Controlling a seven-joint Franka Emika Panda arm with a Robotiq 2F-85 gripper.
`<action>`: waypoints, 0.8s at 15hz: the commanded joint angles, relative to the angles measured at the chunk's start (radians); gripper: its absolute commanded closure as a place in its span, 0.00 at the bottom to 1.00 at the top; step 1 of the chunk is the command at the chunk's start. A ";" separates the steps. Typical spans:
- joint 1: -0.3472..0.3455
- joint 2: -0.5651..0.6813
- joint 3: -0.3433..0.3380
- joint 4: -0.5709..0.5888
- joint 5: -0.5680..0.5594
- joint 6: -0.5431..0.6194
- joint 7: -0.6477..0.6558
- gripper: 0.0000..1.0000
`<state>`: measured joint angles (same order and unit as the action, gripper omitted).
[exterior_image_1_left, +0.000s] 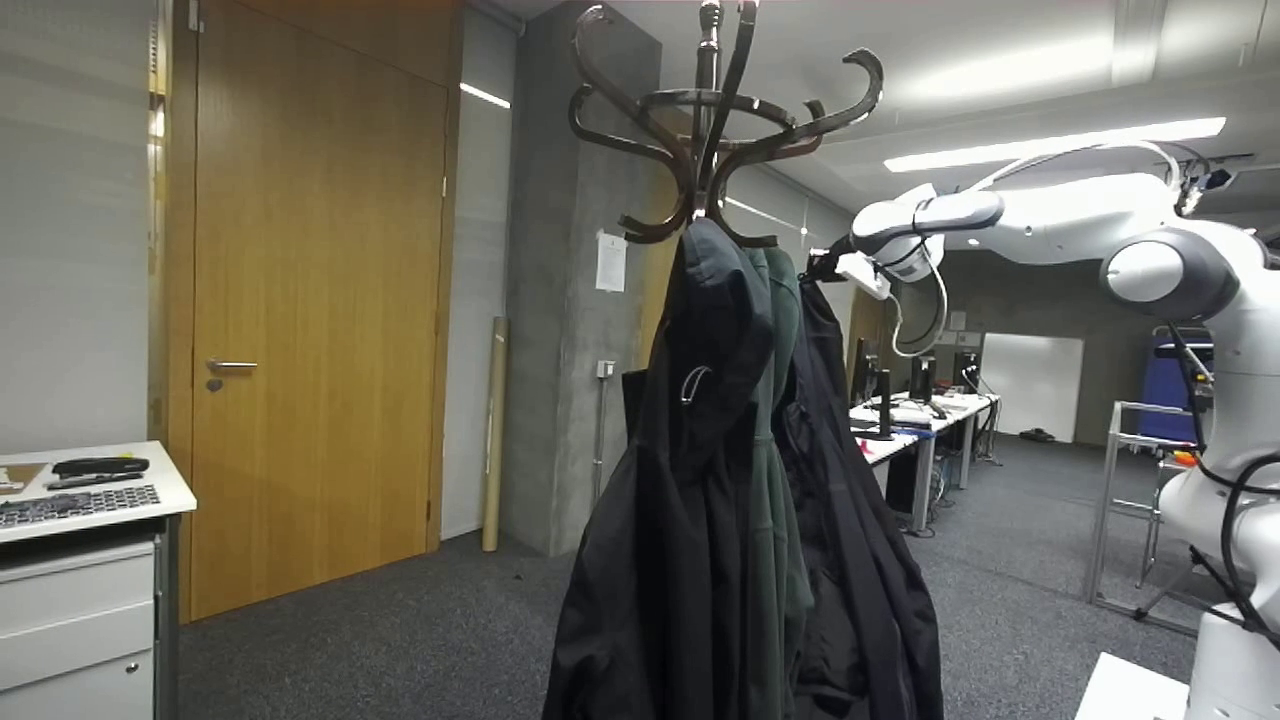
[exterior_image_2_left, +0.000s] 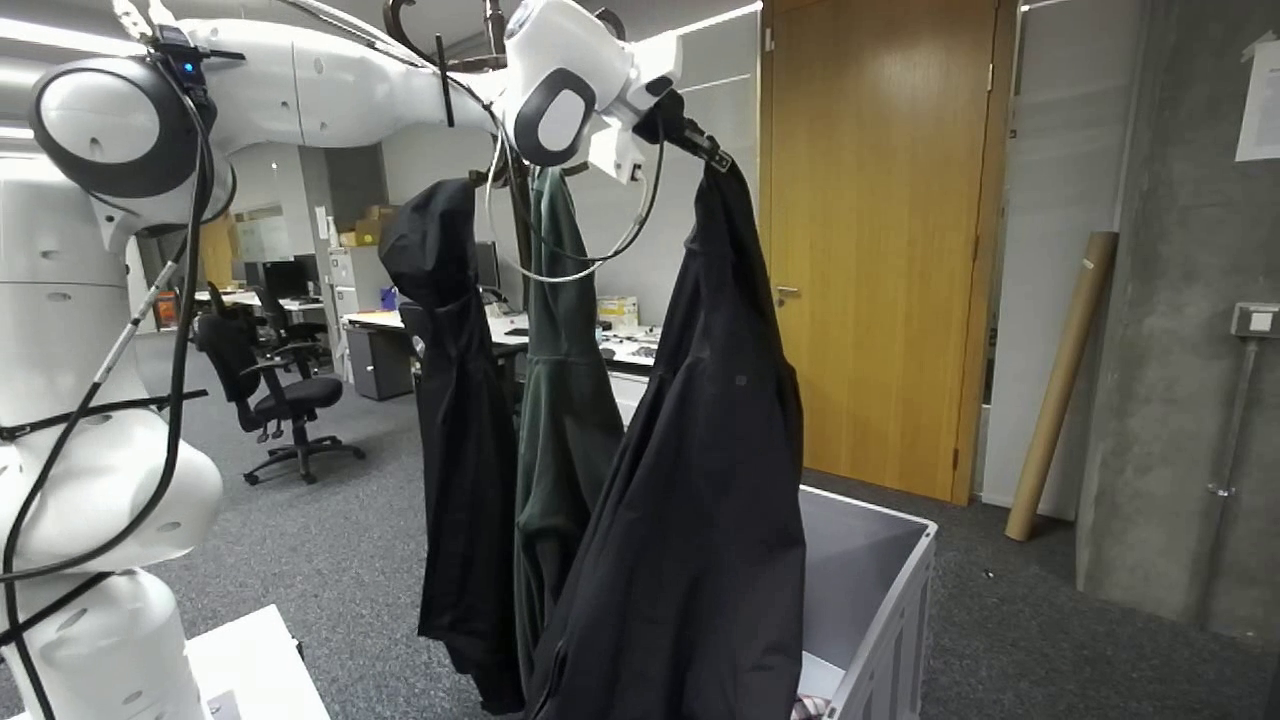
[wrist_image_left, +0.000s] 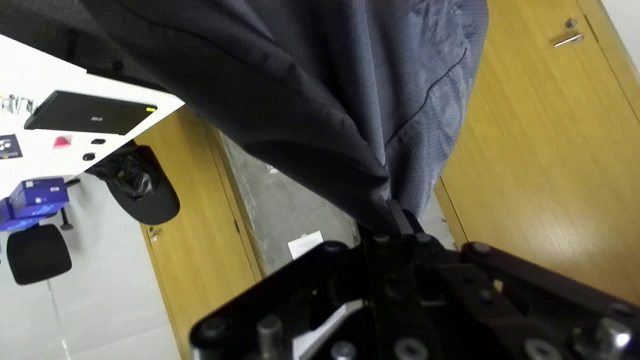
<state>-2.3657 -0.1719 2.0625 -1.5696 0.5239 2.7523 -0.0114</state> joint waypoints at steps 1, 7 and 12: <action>-0.223 -0.168 0.109 0.168 0.250 -0.150 -0.106 1.00; -0.255 -0.434 -0.085 0.332 0.555 -0.381 -0.126 1.00; -0.251 -0.559 -0.214 0.374 0.705 -0.490 -0.123 1.00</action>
<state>-2.5955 -0.6613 1.9163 -1.2618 1.1518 2.3268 -0.1311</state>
